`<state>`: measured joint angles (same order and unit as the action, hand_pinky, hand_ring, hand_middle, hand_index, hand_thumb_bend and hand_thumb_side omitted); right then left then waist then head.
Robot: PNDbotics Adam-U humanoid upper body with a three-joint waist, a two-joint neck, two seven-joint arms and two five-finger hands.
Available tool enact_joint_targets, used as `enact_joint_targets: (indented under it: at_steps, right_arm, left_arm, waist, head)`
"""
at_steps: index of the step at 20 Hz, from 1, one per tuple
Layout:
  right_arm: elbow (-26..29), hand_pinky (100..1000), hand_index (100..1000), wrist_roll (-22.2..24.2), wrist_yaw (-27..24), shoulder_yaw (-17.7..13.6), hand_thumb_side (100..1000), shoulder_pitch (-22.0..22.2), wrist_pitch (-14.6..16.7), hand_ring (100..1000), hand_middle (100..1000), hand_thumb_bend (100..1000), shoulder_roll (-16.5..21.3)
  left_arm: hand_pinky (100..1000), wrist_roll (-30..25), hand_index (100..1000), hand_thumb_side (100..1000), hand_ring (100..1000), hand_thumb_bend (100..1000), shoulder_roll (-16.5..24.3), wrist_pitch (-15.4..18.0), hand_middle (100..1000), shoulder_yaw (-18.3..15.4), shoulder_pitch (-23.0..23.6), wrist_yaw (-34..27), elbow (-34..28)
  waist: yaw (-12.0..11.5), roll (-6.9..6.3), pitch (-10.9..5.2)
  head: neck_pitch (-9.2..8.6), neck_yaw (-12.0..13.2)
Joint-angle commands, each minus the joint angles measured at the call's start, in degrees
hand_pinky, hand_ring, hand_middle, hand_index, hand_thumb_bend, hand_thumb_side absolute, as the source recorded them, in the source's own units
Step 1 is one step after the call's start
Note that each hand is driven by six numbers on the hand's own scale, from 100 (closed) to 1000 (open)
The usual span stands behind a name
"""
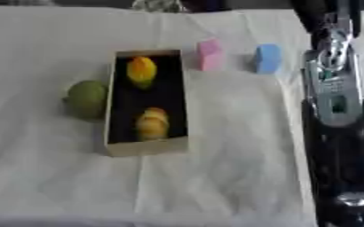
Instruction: Pick up objects on the table and place them in the box.
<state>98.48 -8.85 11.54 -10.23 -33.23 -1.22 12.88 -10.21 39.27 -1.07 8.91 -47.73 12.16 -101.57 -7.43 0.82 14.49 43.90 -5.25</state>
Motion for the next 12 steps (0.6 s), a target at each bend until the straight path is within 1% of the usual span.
enact_joint_targets:
  at_steps: [1,8,10,11,12]
  right_arm:
    - [1.4,725,836,0.0,-0.1,-0.2,513,-0.8,0.2,732,572,100,1.0]
    - [1.4,725,836,0.0,0.0,-0.2,512,-0.8,0.2,732,572,100,1.0]
    - [1.4,725,836,0.0,0.0,-0.2,512,-0.8,0.2,732,572,100,1.0]
    - [1.5,725,836,0.0,0.0,-0.1,512,-0.8,0.2,732,572,100,1.0]
    - [1.5,725,836,0.1,0.0,-0.1,512,-0.8,0.2,732,572,100,1.0]
  left_arm:
    - [899,0.7,1000,456,885,100,1.4,-0.2,863,-0.3,-1.4,-0.6,-1.0]
    - [895,0.4,1000,449,882,100,1.2,0.0,860,-0.1,-1.7,-0.5,-0.8]
    - [897,-0.6,998,411,886,100,1.2,0.3,863,0.4,-1.7,-0.2,-0.9]
    - [905,-2.4,996,311,900,100,1.4,0.8,875,1.0,-1.6,0.3,-0.8]
    - [905,-6.1,994,267,904,100,1.7,1.5,877,2.1,-1.5,1.2,-0.7]
  waist:
    - [0.0,-0.67,-0.43]
    - [0.1,-0.71,-0.5]
    - [0.1,-0.72,-0.49]
    - [0.1,-0.74,-0.48]
    - [0.2,-0.75,-0.46]
  head:
    - [0.22,-0.2]
    - [0.22,-0.1]
    - [0.22,-0.1]
    - [0.22,-0.1]
    - [0.22,-0.1]
